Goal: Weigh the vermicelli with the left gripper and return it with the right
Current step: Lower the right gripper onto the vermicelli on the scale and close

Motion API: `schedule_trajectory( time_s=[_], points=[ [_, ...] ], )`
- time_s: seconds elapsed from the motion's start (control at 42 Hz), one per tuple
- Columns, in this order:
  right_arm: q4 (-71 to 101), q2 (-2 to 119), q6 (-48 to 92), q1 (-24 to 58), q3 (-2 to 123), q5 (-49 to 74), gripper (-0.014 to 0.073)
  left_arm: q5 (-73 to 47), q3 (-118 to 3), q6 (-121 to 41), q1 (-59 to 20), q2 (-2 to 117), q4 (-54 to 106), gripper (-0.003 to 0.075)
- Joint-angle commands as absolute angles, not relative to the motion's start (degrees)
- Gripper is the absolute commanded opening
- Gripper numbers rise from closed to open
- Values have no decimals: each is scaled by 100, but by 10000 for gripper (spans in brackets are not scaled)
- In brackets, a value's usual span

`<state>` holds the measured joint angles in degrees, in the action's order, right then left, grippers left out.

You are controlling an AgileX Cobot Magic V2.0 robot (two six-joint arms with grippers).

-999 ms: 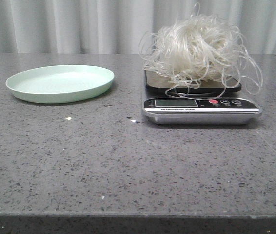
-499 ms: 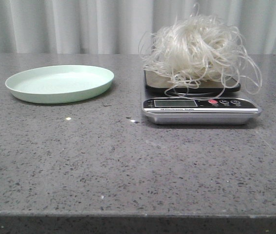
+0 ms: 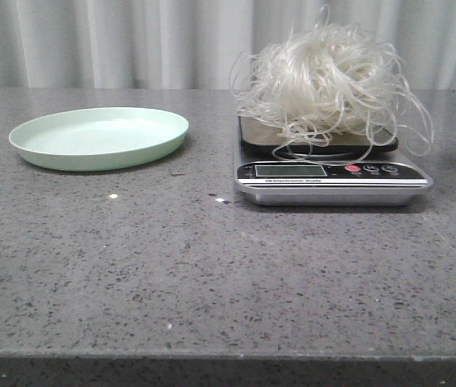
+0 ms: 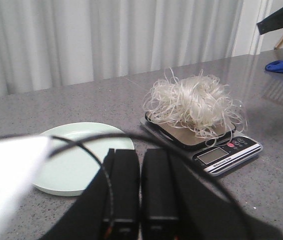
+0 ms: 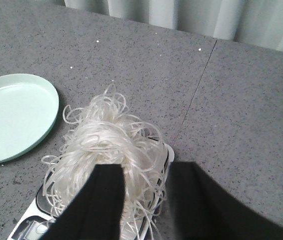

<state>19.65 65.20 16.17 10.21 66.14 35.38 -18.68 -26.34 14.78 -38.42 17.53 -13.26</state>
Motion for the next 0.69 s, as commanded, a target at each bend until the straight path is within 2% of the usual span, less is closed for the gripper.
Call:
schedule_trajectory(
  time_s=[0.0,0.095,0.309,0.666],
  points=[
    [2008,6807,1694,1023,7081,3393,556,-1420,-2780,1535,-3841,1799,-1345,137],
    [2012,7131,1694,1023,7313,3624,608,-1420,-2780,1535,-3841,1799,-1345,137],
    [2346,7838,1769,1023,7675,4163,602,-1441,-2780,1535,-3841,1799,-1345,137],
    [3222,8750,2681,1023,7718,4306,602,-1466,-2780,1535,-3841,1799,-1345,137]
  ],
)
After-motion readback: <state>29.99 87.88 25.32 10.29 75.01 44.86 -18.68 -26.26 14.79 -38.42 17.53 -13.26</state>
